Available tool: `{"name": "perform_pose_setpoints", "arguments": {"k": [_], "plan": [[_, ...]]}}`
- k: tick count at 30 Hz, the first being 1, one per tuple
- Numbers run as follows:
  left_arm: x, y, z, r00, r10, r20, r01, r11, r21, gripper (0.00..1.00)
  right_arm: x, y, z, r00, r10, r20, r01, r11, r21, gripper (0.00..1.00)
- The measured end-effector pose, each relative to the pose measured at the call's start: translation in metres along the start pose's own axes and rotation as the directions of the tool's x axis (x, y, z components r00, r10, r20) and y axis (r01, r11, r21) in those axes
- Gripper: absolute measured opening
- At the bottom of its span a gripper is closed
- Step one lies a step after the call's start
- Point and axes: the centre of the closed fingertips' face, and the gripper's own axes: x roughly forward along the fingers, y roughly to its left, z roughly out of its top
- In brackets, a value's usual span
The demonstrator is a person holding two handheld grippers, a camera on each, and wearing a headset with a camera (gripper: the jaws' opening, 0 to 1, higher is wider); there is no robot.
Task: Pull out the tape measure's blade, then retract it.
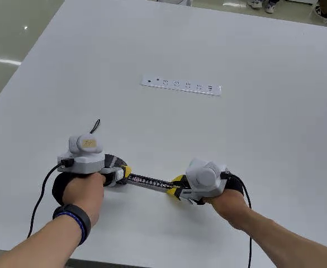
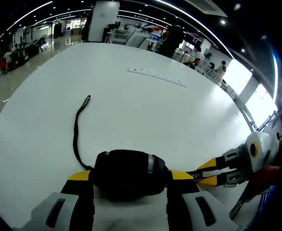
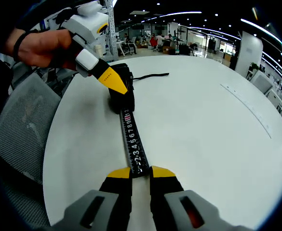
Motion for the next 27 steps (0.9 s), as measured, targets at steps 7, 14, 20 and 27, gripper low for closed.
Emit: {"name": "perform_pose_setpoints", "arguments": {"k": [7, 14, 20, 27], "plan": [[-0.001, 0.0, 0.0, 1.0, 0.003, 0.001, -0.003, 1.0, -0.002, 0.57, 0.004, 0.0, 0.003, 1.0, 0.0, 0.0, 0.0, 1.0, -0.006, 0.12], [-0.002, 0.0, 0.0, 1.0, 0.004, 0.0, -0.004, 1.0, -0.008, 0.57, 0.011, 0.003, 0.013, 0.9998, 0.02, -0.007, -0.02, 1.0, -0.02, 0.12], [-0.002, 0.0, 0.0, 1.0, 0.004, -0.002, -0.004, 1.0, -0.011, 0.57, 0.014, 0.003, 0.017, 0.9996, 0.026, -0.009, -0.026, 0.999, -0.025, 0.12], [-0.001, 0.001, 0.001, 1.0, 0.005, -0.002, -0.005, 1.0, -0.014, 0.57, 0.019, 0.003, 0.021, 0.9993, 0.036, -0.012, -0.036, 0.999, -0.028, 0.12]]}}
